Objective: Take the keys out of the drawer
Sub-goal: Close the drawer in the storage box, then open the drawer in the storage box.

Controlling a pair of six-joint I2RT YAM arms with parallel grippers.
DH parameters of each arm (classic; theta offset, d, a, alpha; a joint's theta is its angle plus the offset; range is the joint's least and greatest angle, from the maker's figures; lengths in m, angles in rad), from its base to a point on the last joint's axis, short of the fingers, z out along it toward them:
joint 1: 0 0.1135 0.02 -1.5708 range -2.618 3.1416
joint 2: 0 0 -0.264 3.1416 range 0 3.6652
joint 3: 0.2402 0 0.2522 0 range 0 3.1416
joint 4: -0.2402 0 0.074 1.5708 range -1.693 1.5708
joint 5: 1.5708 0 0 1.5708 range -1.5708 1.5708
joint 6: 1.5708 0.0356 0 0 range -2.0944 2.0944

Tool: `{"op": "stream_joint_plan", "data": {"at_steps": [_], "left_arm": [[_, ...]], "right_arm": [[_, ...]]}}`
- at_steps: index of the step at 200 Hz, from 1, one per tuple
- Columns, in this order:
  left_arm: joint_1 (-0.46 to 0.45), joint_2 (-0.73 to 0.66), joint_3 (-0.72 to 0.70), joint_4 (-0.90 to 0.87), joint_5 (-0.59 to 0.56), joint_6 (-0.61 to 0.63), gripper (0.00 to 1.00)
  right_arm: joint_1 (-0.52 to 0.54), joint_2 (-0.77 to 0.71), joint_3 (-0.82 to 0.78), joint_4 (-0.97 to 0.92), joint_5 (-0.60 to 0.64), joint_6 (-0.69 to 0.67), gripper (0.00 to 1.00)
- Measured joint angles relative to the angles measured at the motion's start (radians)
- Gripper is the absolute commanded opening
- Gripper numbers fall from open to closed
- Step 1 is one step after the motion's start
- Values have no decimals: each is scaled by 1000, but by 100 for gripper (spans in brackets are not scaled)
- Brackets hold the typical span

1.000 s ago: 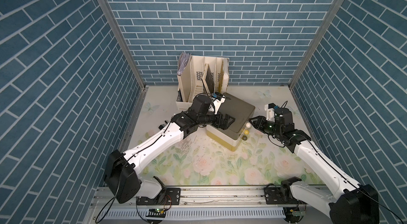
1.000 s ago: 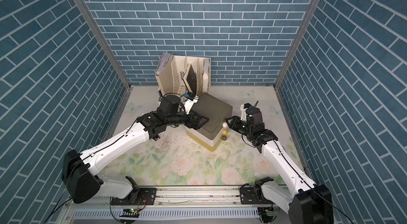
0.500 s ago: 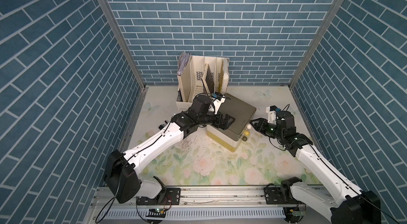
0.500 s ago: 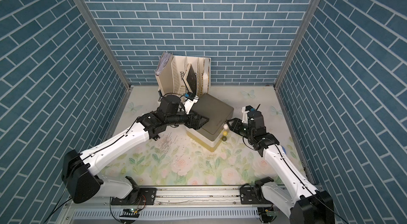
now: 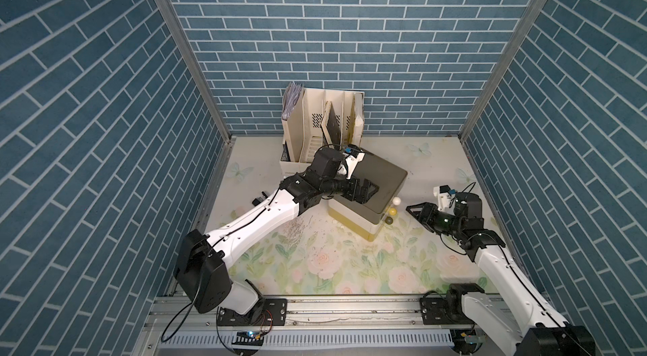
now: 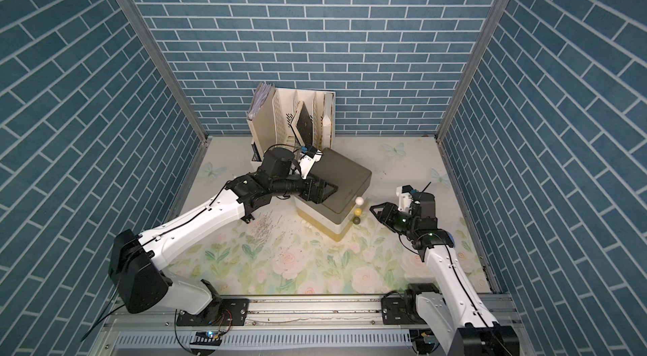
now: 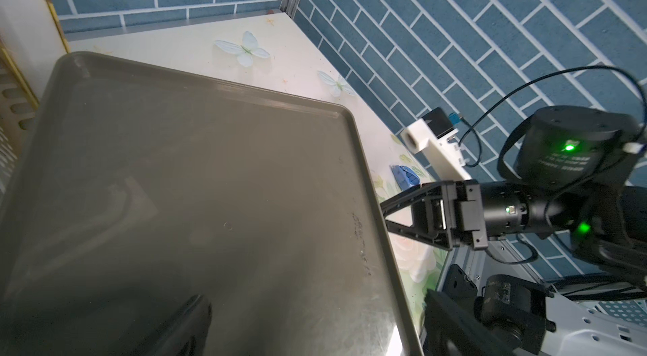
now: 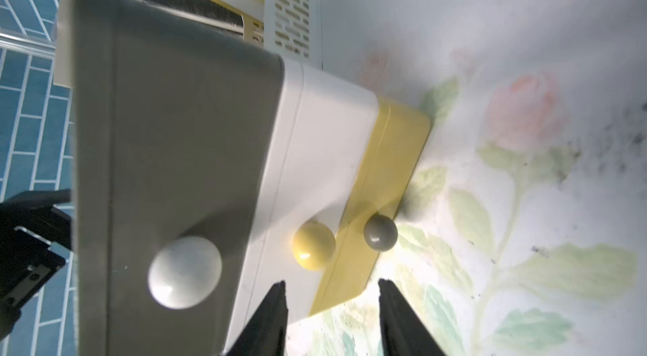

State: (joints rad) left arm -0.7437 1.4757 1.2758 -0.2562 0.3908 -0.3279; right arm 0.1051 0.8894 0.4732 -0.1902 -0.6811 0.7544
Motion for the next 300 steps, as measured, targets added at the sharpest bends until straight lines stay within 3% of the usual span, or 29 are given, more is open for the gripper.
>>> {"op": "stream_joint_plan", "data": {"at_steps": [42,89,239,300], "left_arm": [[-6,2,-1,1,-1,-2,100],[-8,15,-1,1,0,-3,100],[-8,32,-1,0,2,6,100],[-8,33,-1,0,2,11,100]], "right_arm": [[19,6,-91,95,-116,17,49],[52,59,-119,259,-167,58,49],[68,259,-119,491,-184,103,49],[72,319,-87,537,-184,110,41]]}}
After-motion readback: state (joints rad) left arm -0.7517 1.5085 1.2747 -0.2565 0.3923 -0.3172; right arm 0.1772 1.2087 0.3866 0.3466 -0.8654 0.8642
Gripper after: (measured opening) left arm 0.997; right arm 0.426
